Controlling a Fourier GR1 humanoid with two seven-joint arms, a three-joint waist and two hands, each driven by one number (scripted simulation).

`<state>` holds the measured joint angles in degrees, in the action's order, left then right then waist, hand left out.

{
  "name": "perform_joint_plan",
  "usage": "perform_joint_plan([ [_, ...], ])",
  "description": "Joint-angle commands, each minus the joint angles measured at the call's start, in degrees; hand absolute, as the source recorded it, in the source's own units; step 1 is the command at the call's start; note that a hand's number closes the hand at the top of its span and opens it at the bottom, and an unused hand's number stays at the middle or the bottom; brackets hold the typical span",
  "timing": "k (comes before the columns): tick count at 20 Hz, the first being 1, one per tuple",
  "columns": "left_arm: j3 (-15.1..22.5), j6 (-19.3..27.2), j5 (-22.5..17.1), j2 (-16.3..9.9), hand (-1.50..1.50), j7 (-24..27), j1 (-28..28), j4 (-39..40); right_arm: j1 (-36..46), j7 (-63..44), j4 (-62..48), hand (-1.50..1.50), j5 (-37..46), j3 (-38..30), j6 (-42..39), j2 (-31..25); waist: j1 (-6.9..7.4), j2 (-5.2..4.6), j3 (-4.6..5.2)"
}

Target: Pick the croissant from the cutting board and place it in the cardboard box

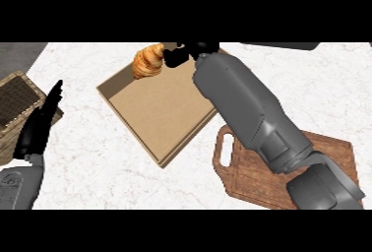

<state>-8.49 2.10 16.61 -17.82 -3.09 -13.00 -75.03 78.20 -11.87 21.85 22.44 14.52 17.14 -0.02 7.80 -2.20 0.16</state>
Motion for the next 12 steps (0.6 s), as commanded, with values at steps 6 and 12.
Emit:
perform_joint_plan([
  [6, -0.3, 0.0, 0.5, -0.7, 0.0, -0.7, -1.2, 0.2, 0.4, 5.5, -4.6, -1.5, -6.9, -1.0, 0.9, 0.0, 0.49, -0.18, -0.09],
  [12, -0.1, 0.3, 0.2, 0.4, 0.0, 1.0, 0.0, 1.1, -1.3, 14.2, -2.4, -1.5, -11.2, -3.6, 9.1, 0.0, -0.3, 0.03, -0.14],
])
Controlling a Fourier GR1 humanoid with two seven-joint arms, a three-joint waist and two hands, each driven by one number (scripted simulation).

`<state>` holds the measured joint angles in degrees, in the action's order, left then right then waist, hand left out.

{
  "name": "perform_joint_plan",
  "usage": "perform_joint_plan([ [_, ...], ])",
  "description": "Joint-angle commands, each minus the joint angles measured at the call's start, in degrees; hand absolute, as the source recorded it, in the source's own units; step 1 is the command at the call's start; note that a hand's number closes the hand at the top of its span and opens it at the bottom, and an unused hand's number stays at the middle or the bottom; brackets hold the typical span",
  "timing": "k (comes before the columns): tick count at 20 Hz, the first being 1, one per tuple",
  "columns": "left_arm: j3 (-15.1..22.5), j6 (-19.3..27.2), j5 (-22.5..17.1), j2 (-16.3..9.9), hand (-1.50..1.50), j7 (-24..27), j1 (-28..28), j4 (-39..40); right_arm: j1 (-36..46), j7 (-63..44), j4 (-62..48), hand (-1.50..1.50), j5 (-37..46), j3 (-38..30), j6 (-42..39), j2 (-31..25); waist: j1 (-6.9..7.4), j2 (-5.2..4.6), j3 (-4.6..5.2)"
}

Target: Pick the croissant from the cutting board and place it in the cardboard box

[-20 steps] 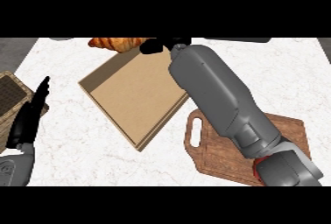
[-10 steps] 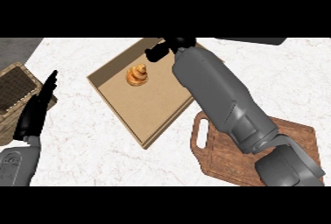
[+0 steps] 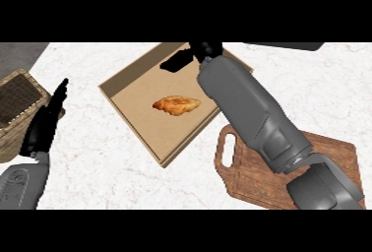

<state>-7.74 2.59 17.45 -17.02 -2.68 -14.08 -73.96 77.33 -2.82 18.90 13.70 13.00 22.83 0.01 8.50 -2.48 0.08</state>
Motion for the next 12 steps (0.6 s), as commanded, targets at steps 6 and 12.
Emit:
perform_joint_plan([
  [6, -1.1, 0.9, -0.2, -0.1, 0.0, -2.1, -1.2, -0.5, 0.4, 10.7, 0.7, -1.5, -8.9, -8.7, 7.6, 0.0, -2.96, 0.55, -0.1],
  [12, -4.3, -0.1, -1.6, -2.6, 0.0, 0.9, 3.3, 1.3, -1.7, 18.8, -0.3, -1.5, -13.2, -13.9, 1.0, -3.8, -5.34, 1.31, -0.09],
])
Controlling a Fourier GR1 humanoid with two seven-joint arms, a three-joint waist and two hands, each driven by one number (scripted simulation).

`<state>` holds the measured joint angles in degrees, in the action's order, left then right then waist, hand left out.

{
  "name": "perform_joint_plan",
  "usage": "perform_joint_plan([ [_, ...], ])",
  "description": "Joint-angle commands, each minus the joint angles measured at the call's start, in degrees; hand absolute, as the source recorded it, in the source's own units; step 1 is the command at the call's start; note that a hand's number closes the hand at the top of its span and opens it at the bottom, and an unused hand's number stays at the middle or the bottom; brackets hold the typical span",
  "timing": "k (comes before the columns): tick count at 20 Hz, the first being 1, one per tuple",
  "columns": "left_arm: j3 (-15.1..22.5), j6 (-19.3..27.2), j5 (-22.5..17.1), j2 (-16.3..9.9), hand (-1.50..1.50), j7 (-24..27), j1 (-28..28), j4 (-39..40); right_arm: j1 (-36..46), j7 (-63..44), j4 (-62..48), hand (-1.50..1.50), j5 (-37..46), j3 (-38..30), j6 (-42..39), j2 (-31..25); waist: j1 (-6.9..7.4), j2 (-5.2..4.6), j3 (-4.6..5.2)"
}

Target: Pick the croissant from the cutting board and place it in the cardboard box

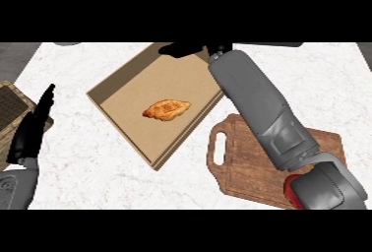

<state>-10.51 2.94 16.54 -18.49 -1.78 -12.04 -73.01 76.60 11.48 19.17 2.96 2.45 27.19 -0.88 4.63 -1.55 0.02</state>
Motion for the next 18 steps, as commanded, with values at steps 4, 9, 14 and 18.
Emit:
perform_joint_plan([
  [4, -1.3, -0.9, -1.3, -0.6, 0.0, -0.3, 3.6, -2.8, -3.0, 4.7, -1.8, -1.5, -3.3, -5.0, -8.5, -9.0, -2.7, 0.92, -0.05],
  [9, -2.3, 1.1, -0.8, 0.1, 0.0, 0.5, 3.2, -0.8, -7.5, 7.0, -1.1, -1.5, -3.3, -5.8, -11.8, -13.8, -4.08, 1.28, -0.02],
  [14, -1.9, -1.4, -1.0, -1.3, 0.0, -5.0, 4.0, -5.7, -11.8, 12.7, -3.0, -1.5, -3.2, -6.8, -19.5, -19.8, -3.28, 1.1, -0.08],
  [18, -2.2, -0.3, -1.4, 0.3, 0.0, -0.4, 5.0, -3.4, -13.6, 12.1, -2.0, -1.5, -0.9, -4.7, -25.3, -22.8, -3.68, 1.26, -0.04],
])
